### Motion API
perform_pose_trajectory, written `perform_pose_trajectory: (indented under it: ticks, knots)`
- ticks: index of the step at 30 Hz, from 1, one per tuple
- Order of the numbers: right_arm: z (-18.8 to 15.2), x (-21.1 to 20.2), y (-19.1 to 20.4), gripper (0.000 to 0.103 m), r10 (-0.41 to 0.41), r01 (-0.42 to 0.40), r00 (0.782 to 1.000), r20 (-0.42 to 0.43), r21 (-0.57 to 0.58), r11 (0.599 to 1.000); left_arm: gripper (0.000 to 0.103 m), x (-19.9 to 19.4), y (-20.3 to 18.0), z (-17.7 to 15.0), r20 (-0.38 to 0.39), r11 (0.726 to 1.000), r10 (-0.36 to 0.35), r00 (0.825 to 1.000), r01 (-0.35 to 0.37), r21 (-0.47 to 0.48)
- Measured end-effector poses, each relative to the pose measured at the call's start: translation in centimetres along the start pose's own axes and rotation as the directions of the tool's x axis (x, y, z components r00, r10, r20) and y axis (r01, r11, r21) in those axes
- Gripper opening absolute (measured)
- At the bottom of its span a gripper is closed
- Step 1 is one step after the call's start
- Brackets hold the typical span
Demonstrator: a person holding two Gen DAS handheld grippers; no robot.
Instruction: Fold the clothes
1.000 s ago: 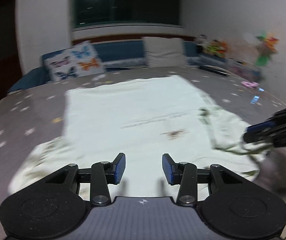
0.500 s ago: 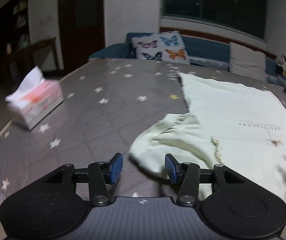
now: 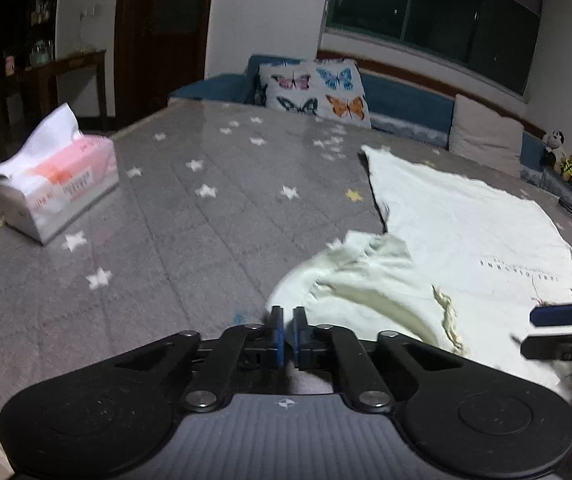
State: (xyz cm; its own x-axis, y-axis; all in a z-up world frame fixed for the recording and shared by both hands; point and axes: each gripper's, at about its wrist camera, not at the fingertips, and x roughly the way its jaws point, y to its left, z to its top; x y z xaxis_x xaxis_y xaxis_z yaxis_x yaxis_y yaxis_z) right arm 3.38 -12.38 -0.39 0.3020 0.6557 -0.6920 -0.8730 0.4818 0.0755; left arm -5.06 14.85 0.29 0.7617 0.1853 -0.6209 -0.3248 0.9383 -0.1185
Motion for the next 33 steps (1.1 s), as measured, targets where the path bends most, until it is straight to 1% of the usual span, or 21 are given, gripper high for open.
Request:
perform_pose_trajectory:
  ticks: [1, 3, 4, 6, 8, 9, 11, 13, 16, 21, 25, 29, 30, 31, 32, 33]
  knots:
    - [0.0, 0.3, 0.0, 0.038, 0.004, -0.004, 1.000, -0.006, 0.003, 1.000, 0.002, -0.2, 0.3, 0.1, 0.011, 1.000, 0.005, 1.000, -0.005, -0.004]
    - [-0.1, 0.8, 0.0, 0.038, 0.010, -0.010, 1.000, -0.018, 0.008, 1.000, 0.002, -0.3, 0.9, 0.4, 0.010, 1.000, 0.009, 1.000, -0.009, -0.027]
    - [-0.2, 1.0, 0.0, 0.038, 0.012, -0.011, 1.000, -0.023, 0.009, 1.000, 0.002, -0.4, 1.3, 0.5, -0.001, 0.999, -0.001, 1.000, 0.001, -0.045]
    - [-0.3, 1.2, 0.1, 0.038, 0.014, -0.014, 1.000, -0.025, 0.008, 1.000, 0.003, -0.7, 1.6, 0.4, -0.024, 0.996, -0.044, 0.999, 0.042, -0.083]
    - [-0.1, 1.2, 0.3, 0.038, 0.019, -0.019, 1.000, -0.016, 0.005, 1.000, 0.007, -0.9, 1.6, 0.3, -0.042, 0.992, -0.067, 0.997, 0.062, -0.107]
    - [0.0, 1.2, 0.5, 0.038, 0.025, -0.025, 1.000, -0.011, 0.004, 1.000, 0.010, -0.9, 1.4, 0.3, -0.049, 0.991, -0.072, 0.996, 0.066, -0.116]
    - [0.3, 1.3, 0.8, 0.038, 0.037, -0.037, 0.999, -0.003, -0.001, 0.999, 0.028, -0.9, 1.0, 0.1, -0.059, 0.989, -0.081, 0.995, 0.073, -0.128]
    - [0.5, 1.5, 1.2, 0.038, 0.048, -0.048, 0.999, -0.001, -0.009, 0.999, 0.038, -0.9, 0.5, 0.1, -0.066, 0.988, -0.088, 0.994, 0.079, -0.135]
    - [0.7, 2.1, 1.9, 0.038, 0.070, -0.070, 0.998, -0.004, -0.023, 0.997, 0.037, -0.8, -0.1, 0.0, -0.071, 0.986, -0.094, 0.993, 0.083, -0.144]
    - [0.6, 2.6, 2.7, 0.038, 0.094, -0.094, 0.996, -0.012, -0.034, 0.995, 0.035, -0.8, -0.9, 0.1, -0.060, 0.988, -0.063, 0.996, 0.053, -0.146]
    - [0.6, 3.0, 2.9, 0.038, 0.107, -0.107, 0.994, -0.020, -0.034, 0.994, 0.035, -0.1, -1.3, 0.2, -0.071, 0.988, -0.077, 0.995, 0.066, -0.141]
    - [0.4, 3.6, 3.0, 0.038, 0.112, -0.113, 0.993, -0.033, -0.033, 0.993, 0.034, 0.9, -1.6, 0.4, -0.084, 0.989, -0.061, 0.995, 0.049, -0.140]
    - [0.4, 3.7, 3.1, 0.038, 0.113, -0.114, 0.993, -0.036, -0.031, 0.993, 0.030, 1.1, -1.7, 0.4, -0.088, 0.990, -0.053, 0.995, 0.040, -0.138]
    - [0.4, 3.8, 3.1, 0.038, 0.114, -0.115, 0.993, -0.038, -0.031, 0.993, 0.020, 1.4, -1.6, 0.4, -0.095, 0.990, -0.051, 0.994, 0.037, -0.138]
    - [0.4, 3.9, 3.1, 0.038, 0.115, -0.116, 0.993, -0.040, -0.030, 0.993, 0.012, 1.7, -1.6, 0.3, -0.101, 0.990, -0.049, 0.994, 0.035, -0.140]
    - [0.3, 4.0, 3.1, 0.039, 0.116, -0.117, 0.992, -0.042, -0.029, 0.993, 0.009, 1.9, -1.5, 0.3, -0.101, 0.989, -0.047, 0.994, 0.033, -0.141]
